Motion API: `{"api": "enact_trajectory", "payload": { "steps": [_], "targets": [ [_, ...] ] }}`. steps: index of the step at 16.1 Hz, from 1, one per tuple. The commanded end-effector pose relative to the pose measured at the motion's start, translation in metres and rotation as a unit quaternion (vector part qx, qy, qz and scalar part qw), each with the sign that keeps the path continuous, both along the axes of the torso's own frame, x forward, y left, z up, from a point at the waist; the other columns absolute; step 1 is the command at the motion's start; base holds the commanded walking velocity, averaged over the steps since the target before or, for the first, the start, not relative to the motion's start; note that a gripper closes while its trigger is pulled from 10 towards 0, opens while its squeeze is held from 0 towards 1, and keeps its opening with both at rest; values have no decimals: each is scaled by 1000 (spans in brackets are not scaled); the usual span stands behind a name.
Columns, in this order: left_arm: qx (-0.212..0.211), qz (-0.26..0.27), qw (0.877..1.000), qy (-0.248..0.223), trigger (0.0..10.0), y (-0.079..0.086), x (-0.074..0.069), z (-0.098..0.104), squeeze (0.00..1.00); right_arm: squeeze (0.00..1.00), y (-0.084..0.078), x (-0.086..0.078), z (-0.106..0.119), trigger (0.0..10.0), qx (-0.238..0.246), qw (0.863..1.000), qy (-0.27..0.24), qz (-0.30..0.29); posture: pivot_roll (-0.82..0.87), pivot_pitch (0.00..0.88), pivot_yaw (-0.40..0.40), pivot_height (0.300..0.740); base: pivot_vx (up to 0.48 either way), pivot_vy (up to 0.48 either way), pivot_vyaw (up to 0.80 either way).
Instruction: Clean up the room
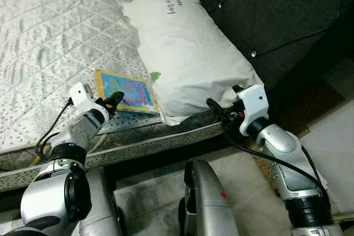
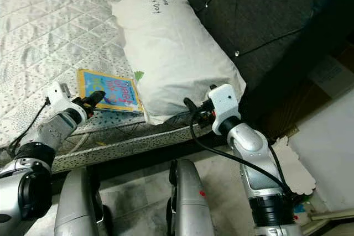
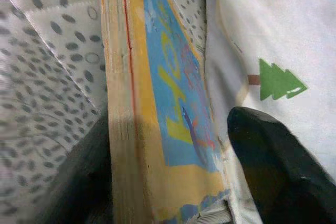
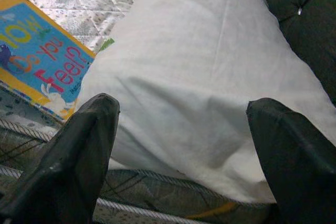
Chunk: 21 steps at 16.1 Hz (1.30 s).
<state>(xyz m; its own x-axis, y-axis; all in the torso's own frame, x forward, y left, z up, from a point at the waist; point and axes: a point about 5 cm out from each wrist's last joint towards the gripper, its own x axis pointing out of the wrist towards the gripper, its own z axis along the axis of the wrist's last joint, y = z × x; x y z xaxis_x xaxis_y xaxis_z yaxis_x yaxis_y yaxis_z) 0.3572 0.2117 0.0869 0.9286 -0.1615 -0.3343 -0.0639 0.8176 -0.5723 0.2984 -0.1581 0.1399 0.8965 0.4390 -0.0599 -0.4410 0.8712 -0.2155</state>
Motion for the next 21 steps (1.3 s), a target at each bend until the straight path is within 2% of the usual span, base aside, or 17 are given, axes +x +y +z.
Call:
{"api": "enact_trajectory", "payload": {
  "steps": [1,5,8,11,13,14,16,18,19,20,21],
  "targets": [
    [21,-2,1000,9,10000,0,-2,-4,1000,0,-2,2,-3,10000,-4,1000,3,-3,-187,66,-154,550,0,0,0],
    [43,20,999,23,10000,11,-7,-9,1000,0,5,4,-4,10000,5,1000,0,-2,-170,65,-142,550,0,0,0],
    [92,9,995,44,10000,22,-13,-14,1000,0,10,6,-7,10000,12,1000,-1,0,-147,56,-128,550,0,0,0],
    [119,23,991,58,10000,33,-17,-16,1000,0,15,10,-7,10000,20,1000,-5,-2,-130,49,-115,550,0,0,0],
    [156,29,985,63,10000,43,-19,-15,1000,0,19,13,-9,10000,28,1000,-7,-1,-114,40,-102,550,0,0,0],
    [164,38,984,60,10000,46,-20,-14,1000,0,22,14,-9,10000,32,999,-8,0,-110,37,-98,550,0,0,0],
    [222,89,971,30,10000,57,-21,-2,1000,0,30,23,-7,10000,76,997,1,-13,-72,19,-79,550,0,0,0],
    [233,113,966,12,10000,58,-25,3,1000,0,36,28,-7,10000,104,994,17,-22,-57,14,-77,550,0,0,0],
    [233,133,963,-7,10000,58,-31,6,1000,0,43,32,-7,10000,124,992,27,-22,-36,4,-74,550,0,0,0],
    [243,178,953,-37,10000,55,-51,9,1000,0,56,38,-7,10000,154,987,41,-28,-12,0,-73,550,0,0,0],
    [255,189,947,-50,10000,50,-63,11,1000,0,66,40,-9,10000,169,984,57,-18,9,0,-71,550,0,0,0]
  ]
}}
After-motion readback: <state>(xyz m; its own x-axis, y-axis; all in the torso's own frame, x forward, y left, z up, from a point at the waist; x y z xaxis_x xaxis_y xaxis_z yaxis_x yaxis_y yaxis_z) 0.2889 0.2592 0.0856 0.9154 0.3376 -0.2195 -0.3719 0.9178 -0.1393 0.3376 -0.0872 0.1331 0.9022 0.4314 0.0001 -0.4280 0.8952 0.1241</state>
